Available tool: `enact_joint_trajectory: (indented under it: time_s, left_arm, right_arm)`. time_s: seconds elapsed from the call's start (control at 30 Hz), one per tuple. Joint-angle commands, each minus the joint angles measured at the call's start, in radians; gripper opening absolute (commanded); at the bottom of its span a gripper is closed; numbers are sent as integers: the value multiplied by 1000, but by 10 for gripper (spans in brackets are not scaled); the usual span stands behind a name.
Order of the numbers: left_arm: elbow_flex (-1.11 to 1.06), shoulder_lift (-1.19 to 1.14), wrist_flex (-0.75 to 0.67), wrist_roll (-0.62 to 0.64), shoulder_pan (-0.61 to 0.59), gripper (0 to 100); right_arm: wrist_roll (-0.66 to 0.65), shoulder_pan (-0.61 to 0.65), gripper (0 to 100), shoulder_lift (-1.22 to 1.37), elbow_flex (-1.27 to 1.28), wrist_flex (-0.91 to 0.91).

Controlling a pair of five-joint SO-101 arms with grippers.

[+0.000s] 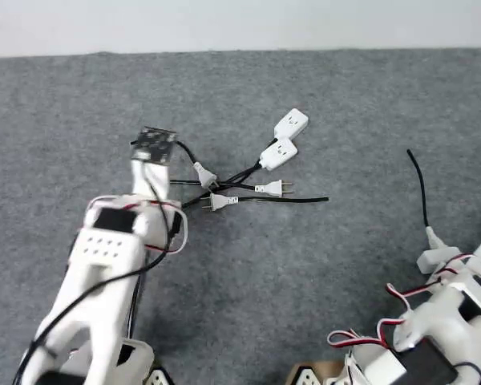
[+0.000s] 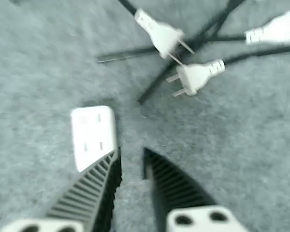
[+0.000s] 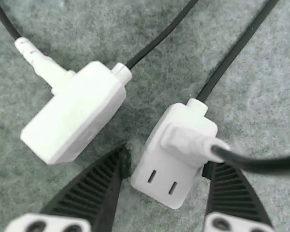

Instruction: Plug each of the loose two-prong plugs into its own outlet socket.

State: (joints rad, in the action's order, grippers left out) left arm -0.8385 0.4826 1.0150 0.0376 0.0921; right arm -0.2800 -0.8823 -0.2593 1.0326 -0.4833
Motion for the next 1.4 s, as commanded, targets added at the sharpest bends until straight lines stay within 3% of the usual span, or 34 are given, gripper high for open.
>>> enact_joint_trajectory:
  time_s: [0.0, 0.13, 0.33, 0.5, 0.8, 0.9, 1.07, 1.23, 1.37]
  left_arm:
    - [-41, 127, 8, -5, -64, 240]
    - [-58, 104, 6, -58, -132, 336]
    - [1, -57, -77, -147, -227, 297]
    - [101, -275, -86, -235, -233, 294]
    - [249, -565, -81, -232, -232, 293]
    - [259, -577, -80, -226, -226, 230]
    - [260, -583, -86, -81, -140, 17]
    - [252, -577, -69, 101, -75, 13]
    - [260, -577, 23, 327, -26, 13]
  right_arm:
    - [-11, 8, 227, -2, -5, 8]
    - [-11, 8, 227, -2, -5, 8]
    - [-11, 10, 227, -2, -5, 7]
    - [-11, 13, 227, -2, -5, 7]
    - [-11, 10, 227, -2, -5, 7]
    - [-11, 10, 227, -2, -5, 8]
    - [-11, 10, 227, -2, -5, 8]
    - [-11, 10, 227, -2, -5, 8]
    - [-11, 10, 227, -2, -5, 8]
